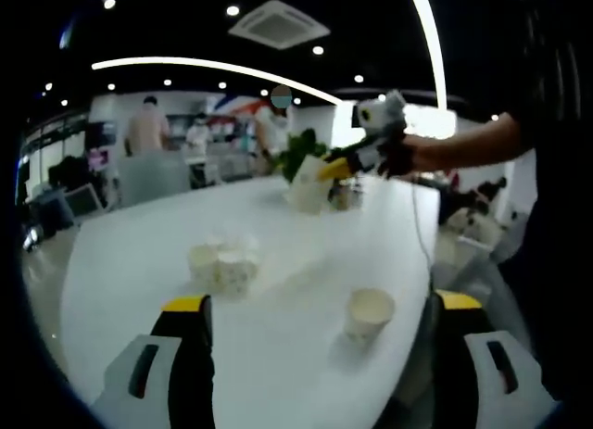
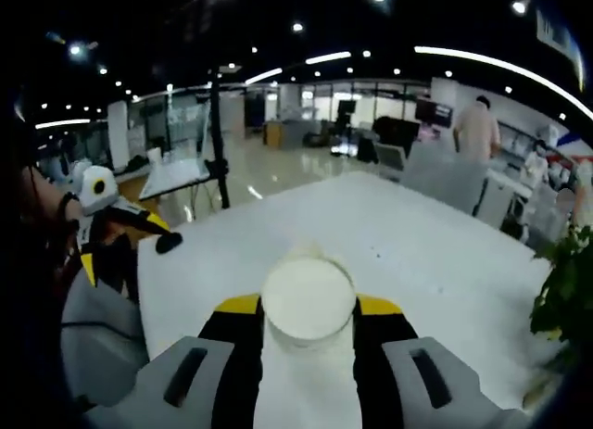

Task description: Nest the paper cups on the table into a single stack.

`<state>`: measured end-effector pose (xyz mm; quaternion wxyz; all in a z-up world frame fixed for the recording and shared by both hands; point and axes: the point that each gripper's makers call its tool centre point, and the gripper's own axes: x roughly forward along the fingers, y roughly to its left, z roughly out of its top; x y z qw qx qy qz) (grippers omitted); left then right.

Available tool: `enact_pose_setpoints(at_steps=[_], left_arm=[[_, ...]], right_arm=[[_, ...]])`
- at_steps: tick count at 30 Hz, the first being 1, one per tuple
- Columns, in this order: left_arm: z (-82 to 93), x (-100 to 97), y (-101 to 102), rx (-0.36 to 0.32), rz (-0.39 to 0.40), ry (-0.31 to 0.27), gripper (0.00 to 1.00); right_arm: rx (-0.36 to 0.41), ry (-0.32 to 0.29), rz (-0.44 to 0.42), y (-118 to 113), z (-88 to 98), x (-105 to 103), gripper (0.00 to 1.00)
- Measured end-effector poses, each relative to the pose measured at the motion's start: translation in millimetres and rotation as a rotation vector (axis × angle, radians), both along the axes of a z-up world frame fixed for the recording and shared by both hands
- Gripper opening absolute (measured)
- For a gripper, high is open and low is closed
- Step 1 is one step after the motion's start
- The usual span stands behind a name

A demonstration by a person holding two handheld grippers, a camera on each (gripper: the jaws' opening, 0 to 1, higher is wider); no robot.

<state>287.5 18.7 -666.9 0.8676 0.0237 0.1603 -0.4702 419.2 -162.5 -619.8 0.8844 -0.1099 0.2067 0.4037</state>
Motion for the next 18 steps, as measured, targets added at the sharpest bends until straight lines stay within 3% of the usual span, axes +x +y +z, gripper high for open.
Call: enact_pose_setpoints(at_steps=[8, 18], left_arm=[[1.2, -2.3, -4.4, -0.003, -0.009, 0.005, 0.96], [2.0, -7.7, -7.2, -0.009, -0.010, 0.008, 0.96]], right_arm=[[0.047, -0.006, -0.009, 0.8, 14.5, -14.4, 0.34], [0.219, -0.023, -0.013, 8.2, 53.3, -35.7, 0.34]])
